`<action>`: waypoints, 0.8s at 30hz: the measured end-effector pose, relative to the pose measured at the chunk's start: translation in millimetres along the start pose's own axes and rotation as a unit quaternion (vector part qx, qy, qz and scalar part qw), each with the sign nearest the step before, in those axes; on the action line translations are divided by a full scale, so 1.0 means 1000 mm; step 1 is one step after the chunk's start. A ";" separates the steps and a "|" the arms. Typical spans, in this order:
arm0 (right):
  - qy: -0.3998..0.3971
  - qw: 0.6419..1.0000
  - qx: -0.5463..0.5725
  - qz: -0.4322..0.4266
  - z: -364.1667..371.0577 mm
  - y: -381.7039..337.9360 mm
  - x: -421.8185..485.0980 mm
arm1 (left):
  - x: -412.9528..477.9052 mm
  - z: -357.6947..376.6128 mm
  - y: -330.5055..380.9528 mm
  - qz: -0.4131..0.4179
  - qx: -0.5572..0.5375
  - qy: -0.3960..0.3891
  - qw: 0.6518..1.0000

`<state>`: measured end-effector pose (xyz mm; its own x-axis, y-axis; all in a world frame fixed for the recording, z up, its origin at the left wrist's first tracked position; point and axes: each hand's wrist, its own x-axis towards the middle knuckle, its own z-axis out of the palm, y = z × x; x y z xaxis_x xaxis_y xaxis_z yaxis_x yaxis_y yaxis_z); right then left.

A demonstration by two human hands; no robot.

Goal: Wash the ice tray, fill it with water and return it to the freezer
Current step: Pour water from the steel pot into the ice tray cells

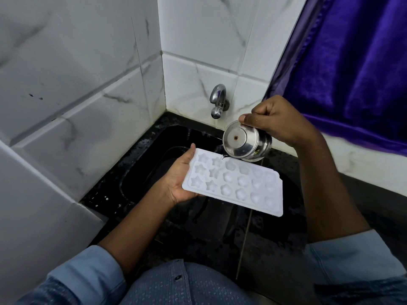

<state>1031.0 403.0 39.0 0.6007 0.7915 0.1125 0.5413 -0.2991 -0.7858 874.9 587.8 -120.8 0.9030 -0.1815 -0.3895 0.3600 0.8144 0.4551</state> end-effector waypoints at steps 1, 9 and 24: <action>0.000 1.000 0.001 -0.001 0.000 -0.001 0.000 | 0.000 0.001 0.000 0.001 0.000 0.001 1.000; -0.002 1.000 -0.006 0.000 0.000 -0.003 0.004 | -0.003 0.001 0.001 0.002 -0.004 0.005 1.000; 0.008 1.000 -0.010 0.000 -0.008 0.006 -0.003 | -0.011 -0.007 0.011 0.031 -0.010 0.024 0.999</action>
<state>1036.7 394.6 38.9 0.6105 0.7826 0.1221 0.5530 -0.3108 -0.7730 867.5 602.6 -117.8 0.9107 -0.1043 -0.3998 0.2991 0.8340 0.4637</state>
